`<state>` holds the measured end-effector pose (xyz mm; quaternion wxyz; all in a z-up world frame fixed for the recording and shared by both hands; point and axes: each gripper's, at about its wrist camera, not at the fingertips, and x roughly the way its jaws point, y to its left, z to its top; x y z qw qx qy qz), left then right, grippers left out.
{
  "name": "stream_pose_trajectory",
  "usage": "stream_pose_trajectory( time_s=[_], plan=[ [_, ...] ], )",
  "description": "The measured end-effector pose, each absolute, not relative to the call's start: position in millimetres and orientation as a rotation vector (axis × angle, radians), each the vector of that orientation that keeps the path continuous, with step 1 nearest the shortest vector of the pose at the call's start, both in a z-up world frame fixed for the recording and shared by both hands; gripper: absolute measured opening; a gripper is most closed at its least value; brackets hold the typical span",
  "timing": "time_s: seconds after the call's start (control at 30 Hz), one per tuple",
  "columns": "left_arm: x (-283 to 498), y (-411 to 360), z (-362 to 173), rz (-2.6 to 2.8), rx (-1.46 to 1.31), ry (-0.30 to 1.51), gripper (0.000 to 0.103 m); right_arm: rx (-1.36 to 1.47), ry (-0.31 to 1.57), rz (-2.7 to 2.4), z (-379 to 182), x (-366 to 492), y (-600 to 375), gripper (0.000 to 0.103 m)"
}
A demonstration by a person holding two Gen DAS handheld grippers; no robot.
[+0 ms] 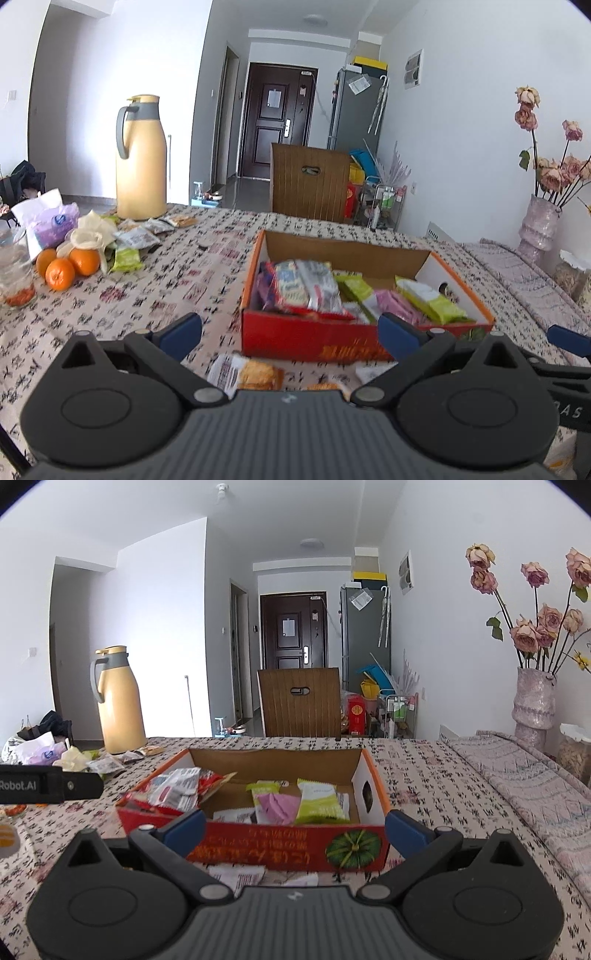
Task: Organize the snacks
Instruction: 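Withdraw both grippers from the box toward the white pastry packets, then grasp a white pastry packet with the right gripper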
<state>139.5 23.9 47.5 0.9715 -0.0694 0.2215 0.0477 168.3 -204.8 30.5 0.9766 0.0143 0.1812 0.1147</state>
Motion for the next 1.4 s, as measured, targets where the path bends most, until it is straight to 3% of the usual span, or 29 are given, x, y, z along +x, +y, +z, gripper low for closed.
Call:
stream_pose_trajectory(
  time_s=[0.53,1.4],
  plan=[
    [88.7,35.4,-4.6,0.083,-0.135,0.552,0.103,0.021,0.448,0.208,-4.3,119.0,-211.1,0.103],
    [80.4,44.7,-28.9,0.056,-0.148,0.625,0.103,-0.078,0.613,0.256,-59.2,118.8,-159.2,0.1]
  ],
)
